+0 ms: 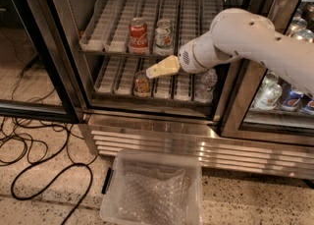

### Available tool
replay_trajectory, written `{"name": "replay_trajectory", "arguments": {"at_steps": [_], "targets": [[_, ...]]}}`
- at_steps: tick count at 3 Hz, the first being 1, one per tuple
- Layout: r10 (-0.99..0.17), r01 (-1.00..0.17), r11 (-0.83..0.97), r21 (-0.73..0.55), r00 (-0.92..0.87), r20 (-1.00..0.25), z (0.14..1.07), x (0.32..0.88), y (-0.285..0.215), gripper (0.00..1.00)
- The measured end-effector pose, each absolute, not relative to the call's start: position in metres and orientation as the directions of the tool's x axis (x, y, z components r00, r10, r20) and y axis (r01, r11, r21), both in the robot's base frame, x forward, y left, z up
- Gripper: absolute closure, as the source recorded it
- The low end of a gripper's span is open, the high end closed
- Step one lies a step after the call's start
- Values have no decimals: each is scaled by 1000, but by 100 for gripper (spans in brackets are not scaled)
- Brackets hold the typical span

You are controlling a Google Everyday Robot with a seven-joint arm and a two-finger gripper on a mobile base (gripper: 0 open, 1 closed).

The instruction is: Pick 7up can from middle shelf of fridge

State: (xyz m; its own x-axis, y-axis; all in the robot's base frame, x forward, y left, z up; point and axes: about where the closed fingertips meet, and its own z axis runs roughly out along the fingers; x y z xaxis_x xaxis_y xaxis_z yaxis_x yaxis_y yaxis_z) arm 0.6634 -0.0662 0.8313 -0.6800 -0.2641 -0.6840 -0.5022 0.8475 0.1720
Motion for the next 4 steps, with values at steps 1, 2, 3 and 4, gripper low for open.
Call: {"name": "replay_trajectory", "arguments": {"at_steps": [1,2,3,4], "targets": [[-226,-455,880,136,-654,-722,827,684,-56,0],[-200,-392,917,77,-616,-762,826,704,-57,0],[-159,-323,945,50,-587,-794,833,722,-67,0],[-95,-263,962,75,-577,-811,837,737,-75,0]]}}
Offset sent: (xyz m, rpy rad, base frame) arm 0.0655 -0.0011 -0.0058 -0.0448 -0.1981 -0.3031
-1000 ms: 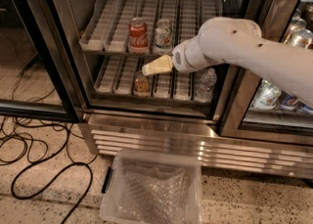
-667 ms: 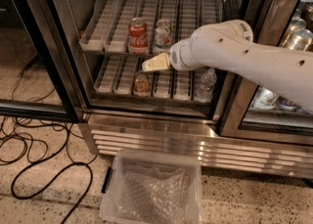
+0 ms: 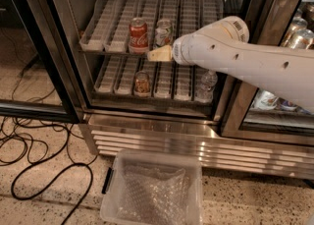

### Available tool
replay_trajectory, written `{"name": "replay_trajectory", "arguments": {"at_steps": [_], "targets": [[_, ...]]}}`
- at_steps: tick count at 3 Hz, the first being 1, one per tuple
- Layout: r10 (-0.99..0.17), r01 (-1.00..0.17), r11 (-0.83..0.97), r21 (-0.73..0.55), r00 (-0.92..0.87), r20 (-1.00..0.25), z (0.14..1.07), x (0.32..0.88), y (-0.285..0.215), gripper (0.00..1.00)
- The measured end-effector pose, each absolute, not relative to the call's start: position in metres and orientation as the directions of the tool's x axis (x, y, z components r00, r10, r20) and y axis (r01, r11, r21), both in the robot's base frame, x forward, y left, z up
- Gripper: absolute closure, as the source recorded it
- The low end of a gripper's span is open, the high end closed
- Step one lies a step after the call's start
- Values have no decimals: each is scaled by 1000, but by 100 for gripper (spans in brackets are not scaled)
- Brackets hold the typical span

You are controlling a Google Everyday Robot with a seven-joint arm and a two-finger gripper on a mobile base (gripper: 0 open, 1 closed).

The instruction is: Pick 7up can from middle shelf of fridge

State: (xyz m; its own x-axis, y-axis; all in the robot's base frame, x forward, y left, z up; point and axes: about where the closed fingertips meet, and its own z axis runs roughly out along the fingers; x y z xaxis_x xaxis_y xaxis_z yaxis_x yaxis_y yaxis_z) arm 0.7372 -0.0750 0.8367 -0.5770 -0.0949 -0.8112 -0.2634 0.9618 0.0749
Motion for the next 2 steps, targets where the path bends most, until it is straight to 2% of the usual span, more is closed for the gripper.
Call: {"name": "replay_trajectory", "arguments": {"at_steps": [1,2], "targets": [[-34,-232,965,126,-583,-812,830,749,-77,0],[1,-215,964,157,-586,-811,826,759,-76,9]]}}
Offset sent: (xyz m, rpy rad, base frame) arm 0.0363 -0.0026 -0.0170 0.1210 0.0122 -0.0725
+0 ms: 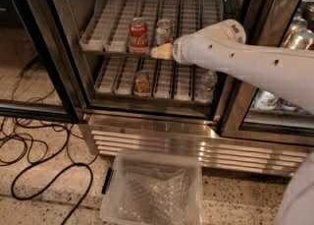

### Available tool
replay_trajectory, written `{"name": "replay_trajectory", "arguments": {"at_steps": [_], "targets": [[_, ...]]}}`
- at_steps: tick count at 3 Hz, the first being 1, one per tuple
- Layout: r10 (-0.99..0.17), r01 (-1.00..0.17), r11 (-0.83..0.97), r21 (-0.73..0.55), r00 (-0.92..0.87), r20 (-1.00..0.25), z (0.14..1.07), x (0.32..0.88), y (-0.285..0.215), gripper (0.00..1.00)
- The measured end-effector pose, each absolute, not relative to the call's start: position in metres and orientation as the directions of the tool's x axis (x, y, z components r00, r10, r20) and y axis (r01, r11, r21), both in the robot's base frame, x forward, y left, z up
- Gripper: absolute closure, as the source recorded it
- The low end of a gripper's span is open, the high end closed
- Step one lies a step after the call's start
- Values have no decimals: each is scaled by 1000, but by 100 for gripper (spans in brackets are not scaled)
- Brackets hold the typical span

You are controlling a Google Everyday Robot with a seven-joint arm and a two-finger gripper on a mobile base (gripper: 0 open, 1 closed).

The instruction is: Pick 7up can from middle shelf of fridge

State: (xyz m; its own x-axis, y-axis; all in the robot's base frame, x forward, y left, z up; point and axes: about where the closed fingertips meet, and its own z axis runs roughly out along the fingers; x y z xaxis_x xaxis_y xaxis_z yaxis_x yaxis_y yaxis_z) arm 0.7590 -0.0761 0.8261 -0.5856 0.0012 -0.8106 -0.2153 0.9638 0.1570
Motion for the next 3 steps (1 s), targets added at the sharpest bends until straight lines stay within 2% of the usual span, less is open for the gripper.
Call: {"name": "replay_trajectory", "arguments": {"at_steps": [3], "targets": [[-4,-233,962,142,-533,-846,847,781,-67,15]]}}
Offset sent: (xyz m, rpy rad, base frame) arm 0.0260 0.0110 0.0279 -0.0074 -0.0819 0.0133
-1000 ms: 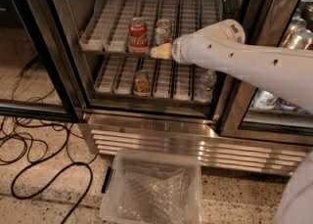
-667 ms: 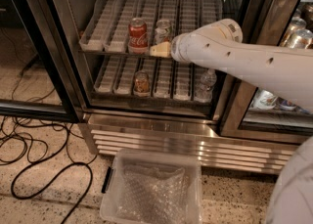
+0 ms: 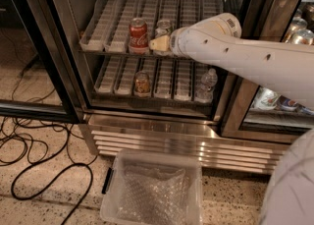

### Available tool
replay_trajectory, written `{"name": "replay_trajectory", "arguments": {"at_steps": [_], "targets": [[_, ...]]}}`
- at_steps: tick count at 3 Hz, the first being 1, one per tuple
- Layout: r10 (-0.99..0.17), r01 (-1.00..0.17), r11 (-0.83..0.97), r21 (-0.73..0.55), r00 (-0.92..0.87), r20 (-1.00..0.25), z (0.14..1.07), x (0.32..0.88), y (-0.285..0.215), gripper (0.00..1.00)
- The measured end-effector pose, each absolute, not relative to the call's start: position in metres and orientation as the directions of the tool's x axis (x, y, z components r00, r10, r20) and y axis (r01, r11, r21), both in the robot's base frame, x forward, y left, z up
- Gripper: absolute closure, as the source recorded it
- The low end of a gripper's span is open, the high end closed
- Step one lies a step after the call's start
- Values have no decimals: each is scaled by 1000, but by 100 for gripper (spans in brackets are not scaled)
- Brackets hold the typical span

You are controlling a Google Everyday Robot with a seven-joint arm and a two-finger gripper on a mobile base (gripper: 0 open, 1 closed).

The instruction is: Pick 7up can from middle shelf of fridge

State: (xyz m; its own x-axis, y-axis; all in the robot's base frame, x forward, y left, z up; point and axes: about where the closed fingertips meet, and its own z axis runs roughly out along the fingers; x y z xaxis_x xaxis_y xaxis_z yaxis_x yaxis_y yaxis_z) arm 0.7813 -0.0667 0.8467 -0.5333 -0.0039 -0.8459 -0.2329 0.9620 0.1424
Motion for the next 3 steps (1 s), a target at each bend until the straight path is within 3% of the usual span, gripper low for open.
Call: {"name": "replay_trajectory", "arguments": {"at_steps": [3], "targets": [[24,-237,958,161,-492,-870,863,799,-59,22]]}}
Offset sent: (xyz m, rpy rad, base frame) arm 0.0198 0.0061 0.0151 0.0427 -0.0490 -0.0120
